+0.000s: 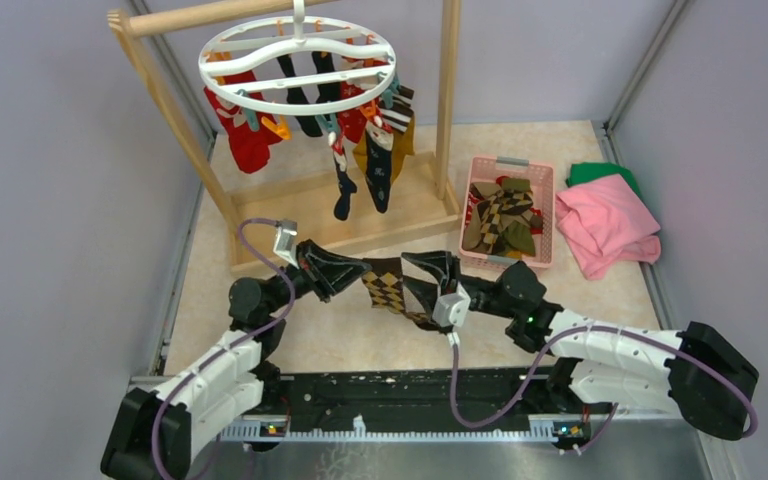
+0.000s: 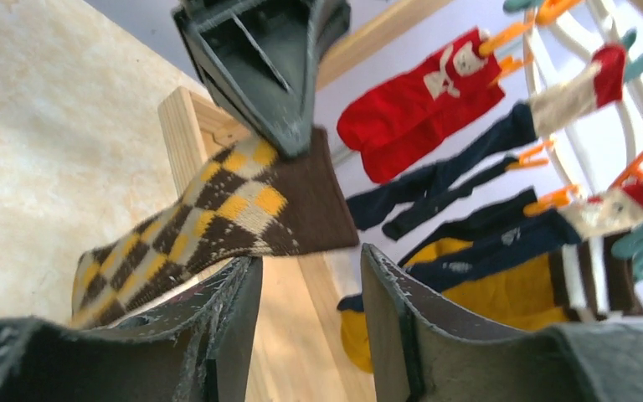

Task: Clip the socks to the hanger
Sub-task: Pick up the sock from the bin.

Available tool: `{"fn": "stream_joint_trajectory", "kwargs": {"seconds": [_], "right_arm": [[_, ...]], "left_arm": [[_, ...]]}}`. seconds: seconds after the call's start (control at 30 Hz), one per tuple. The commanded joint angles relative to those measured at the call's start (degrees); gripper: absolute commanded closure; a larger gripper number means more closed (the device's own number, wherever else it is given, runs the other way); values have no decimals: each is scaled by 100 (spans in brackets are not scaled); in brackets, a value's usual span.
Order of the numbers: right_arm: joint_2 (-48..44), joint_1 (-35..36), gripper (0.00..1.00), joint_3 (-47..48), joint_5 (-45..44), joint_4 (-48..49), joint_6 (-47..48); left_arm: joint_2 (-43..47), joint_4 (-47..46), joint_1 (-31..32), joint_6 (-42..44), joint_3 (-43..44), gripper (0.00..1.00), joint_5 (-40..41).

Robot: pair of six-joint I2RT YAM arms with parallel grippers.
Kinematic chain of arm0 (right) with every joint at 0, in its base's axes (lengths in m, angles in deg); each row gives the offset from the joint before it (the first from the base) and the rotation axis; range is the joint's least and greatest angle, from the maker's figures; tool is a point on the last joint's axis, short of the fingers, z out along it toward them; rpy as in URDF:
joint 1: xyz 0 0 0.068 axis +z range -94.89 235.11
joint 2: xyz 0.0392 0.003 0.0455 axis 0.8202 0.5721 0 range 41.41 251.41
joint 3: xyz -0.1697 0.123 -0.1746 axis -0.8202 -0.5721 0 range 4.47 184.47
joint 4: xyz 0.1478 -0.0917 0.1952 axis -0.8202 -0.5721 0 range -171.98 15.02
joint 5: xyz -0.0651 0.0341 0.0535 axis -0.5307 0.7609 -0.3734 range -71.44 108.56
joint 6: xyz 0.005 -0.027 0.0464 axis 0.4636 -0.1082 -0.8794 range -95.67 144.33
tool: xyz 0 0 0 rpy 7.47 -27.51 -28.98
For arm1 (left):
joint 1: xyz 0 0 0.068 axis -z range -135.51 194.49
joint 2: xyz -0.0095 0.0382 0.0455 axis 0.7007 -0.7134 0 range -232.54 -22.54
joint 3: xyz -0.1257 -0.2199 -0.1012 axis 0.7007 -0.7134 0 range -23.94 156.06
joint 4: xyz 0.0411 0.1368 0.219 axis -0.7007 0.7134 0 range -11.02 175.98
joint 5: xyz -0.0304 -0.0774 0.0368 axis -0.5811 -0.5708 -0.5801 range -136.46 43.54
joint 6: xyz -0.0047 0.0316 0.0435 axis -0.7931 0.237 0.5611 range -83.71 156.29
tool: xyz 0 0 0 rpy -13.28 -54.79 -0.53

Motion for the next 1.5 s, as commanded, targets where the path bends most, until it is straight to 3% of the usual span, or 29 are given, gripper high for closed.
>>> {"fn": "stream_joint_trajectory", "kwargs": {"seconds": [0.0, 0.1, 0.23, 0.3, 0.4, 0.53, 0.73, 1.0, 1.27, 1.47], "right_arm": [[8, 10, 52, -147, -736, 482, -1031], [-65, -316, 49, -246, -1011, 789, -2025], [-341, -1132, 47, -341, -320, 1252, -3921], [-422, -1232, 46, -178, 185, 919, -4323], [-293, -1236, 42, 141, 929, 437, -4744], [-70, -1068, 39, 203, 1115, 549, -5046], [214, -691, 37, 544, 1007, 91, -4766], [440, -569, 36, 626, 1085, 408, -4834], [591, -445, 46, 701, 984, 768, -5084], [706, -348, 64, 760, 897, 842, -5126]], "left_arm": [[606, -384, 74, 1323, -393, 100, 403], [1020, -370, 282, 2055, -638, 100, 711], [1397, -210, 832, 3400, -803, 100, 1147], [1477, -183, 1122, 4163, -862, 100, 1398], [1468, -211, 1296, 4619, -864, 100, 1532], [1369, -252, 1304, 4721, -802, 100, 1499], [1407, -274, 1305, 4561, -751, 100, 1435], [1581, -191, 1301, 4416, -733, 100, 1406], [1542, -182, 1301, 4333, -724, 100, 1448], [1542, -208, 1304, 4231, -724, 100, 1525]]}}
